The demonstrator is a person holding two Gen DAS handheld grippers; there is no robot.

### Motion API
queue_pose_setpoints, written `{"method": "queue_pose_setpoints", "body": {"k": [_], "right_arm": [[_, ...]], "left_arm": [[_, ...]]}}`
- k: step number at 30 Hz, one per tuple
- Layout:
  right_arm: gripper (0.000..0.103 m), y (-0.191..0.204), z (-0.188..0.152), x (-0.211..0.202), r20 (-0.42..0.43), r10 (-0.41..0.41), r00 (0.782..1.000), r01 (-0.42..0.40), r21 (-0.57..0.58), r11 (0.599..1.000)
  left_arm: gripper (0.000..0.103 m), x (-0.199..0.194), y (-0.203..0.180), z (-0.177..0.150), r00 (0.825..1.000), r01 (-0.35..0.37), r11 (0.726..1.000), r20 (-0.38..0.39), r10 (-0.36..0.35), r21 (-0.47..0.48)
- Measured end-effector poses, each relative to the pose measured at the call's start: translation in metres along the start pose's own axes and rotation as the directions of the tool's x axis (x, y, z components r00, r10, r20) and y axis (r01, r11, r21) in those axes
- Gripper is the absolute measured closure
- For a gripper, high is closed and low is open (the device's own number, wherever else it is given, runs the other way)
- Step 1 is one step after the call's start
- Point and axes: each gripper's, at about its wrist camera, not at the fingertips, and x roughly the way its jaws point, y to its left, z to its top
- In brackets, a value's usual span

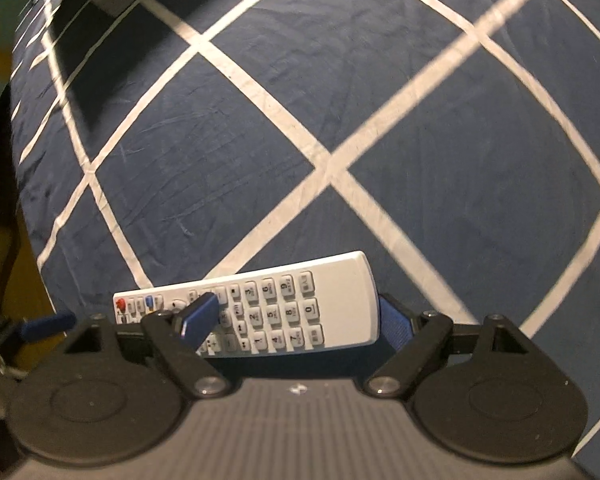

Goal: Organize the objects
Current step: 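Close the right gripper on the white TV remote, then close the left gripper on the TV remote beside the right gripper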

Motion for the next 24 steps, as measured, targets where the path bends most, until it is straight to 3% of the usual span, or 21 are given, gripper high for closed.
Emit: {"method": "queue_pose_setpoints", "body": {"k": [7,24], "right_arm": [[0.018,0.006,-0.014,0.002,0.025,-0.003,1.000,0.001,0.079,0.997],[0.018,0.006,-0.010,0.001,0.020,0.012,1.000,-0.012,-0.025,1.000]], "left_arm": [[0.000,0.007,-0.001,0.003,0.999,0.046,0.999,-0.008,-0.046,-0.027],[0.000,0.018,-0.022,0.006,0.996,0.085,0.996,-0.025,-0.086,-0.018]]}}
